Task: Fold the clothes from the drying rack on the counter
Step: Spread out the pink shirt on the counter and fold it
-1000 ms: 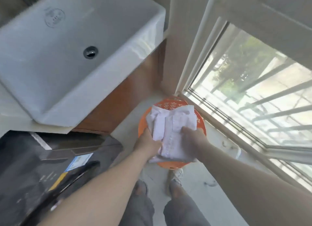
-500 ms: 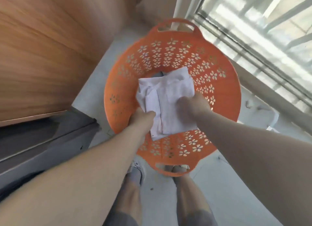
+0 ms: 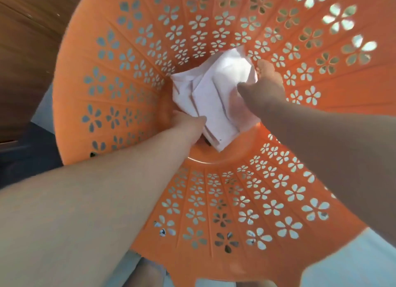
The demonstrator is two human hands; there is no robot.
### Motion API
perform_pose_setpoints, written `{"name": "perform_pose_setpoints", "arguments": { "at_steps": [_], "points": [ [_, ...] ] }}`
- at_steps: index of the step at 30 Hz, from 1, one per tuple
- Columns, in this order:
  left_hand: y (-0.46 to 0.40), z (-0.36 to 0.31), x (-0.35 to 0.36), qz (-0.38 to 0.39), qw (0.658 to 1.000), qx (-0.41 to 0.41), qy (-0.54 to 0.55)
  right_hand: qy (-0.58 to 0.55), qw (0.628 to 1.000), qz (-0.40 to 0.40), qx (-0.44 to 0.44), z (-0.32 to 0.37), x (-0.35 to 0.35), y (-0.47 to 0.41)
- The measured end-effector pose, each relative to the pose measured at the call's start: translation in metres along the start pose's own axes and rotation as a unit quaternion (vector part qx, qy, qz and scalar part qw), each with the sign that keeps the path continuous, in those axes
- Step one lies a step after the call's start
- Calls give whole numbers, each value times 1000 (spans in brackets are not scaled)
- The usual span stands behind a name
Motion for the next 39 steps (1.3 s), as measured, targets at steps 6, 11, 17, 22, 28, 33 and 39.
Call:
{"name": "perform_pose_setpoints", "arguments": {
  "at_steps": [6, 11, 17, 22, 28, 33, 39],
  "points": [
    [41, -44, 5, -125, 767, 493, -392, 124, 977, 95, -144, -3, 38, 26],
    [-3, -33, 22, -38, 740, 441, -506, 212, 949, 143, -185, -11, 71, 33],
    [-42, -29, 23, 0, 708, 422, -566, 249, 926, 205, -199, -16, 92, 31],
    [-43, -28, 18, 29, 689, 425, -586, 247, 917, 251, -186, -14, 83, 21],
    [9, -40, -26, 2, 716, 430, -550, 254, 925, 212, -188, 11, 29, 49],
    [82, -59, -92, -34, 704, 436, -559, 217, 939, 171, -204, 45, -47, 100],
    [213, -83, -181, -12, 728, 411, -548, 158, 961, 129, -189, 107, -183, 182]
  ]
}}
Point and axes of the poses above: each hand's wrist, its own y-axis away from the middle knuckle, its own x-axis out of the palm, z = x × y, the point moved 6 cm from there along -y, towards the middle knuckle, and after that the axes turned 12 degrees about -z, right-handed, at the moved point
